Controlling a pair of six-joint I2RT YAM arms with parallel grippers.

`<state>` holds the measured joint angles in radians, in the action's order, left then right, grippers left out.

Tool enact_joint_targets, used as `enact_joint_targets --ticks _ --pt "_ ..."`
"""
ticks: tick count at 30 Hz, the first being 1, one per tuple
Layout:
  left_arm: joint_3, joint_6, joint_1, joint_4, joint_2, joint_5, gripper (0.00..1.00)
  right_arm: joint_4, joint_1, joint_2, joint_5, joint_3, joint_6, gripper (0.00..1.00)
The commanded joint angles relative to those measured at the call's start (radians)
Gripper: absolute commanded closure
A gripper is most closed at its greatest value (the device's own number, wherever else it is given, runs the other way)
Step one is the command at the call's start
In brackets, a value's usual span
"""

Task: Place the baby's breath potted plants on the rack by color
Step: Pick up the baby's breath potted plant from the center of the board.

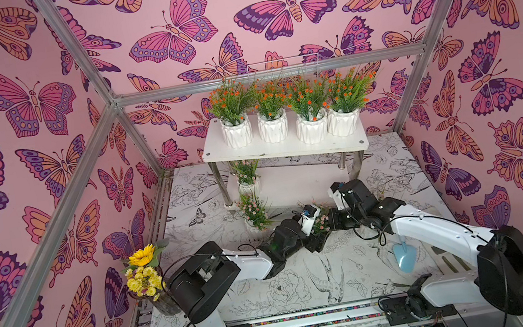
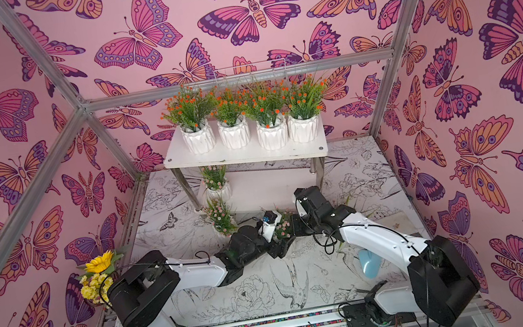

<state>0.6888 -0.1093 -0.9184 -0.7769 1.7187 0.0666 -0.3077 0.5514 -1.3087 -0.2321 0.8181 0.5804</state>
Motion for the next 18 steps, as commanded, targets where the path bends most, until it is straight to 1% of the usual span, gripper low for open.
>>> enact_joint_targets --ticks 1,8,15,18 --pt "0.015 0.000 0.004 0.022 0.017 -0.035 0.28 0.042 0.001 0.014 0.003 0.006 0.016 0.92" --pt "0.021 0.012 0.003 0.027 0.019 -0.042 0.30 0.042 -0.004 0.011 0.021 -0.004 0.020 0.88" --pt "0.025 0.025 0.003 0.023 0.010 -0.028 0.30 0.027 -0.020 0.030 0.036 -0.007 0.018 0.81" --pt "0.034 0.028 0.003 0.039 0.004 -0.034 0.31 0.008 -0.031 0.052 0.046 -0.008 0.012 0.81"
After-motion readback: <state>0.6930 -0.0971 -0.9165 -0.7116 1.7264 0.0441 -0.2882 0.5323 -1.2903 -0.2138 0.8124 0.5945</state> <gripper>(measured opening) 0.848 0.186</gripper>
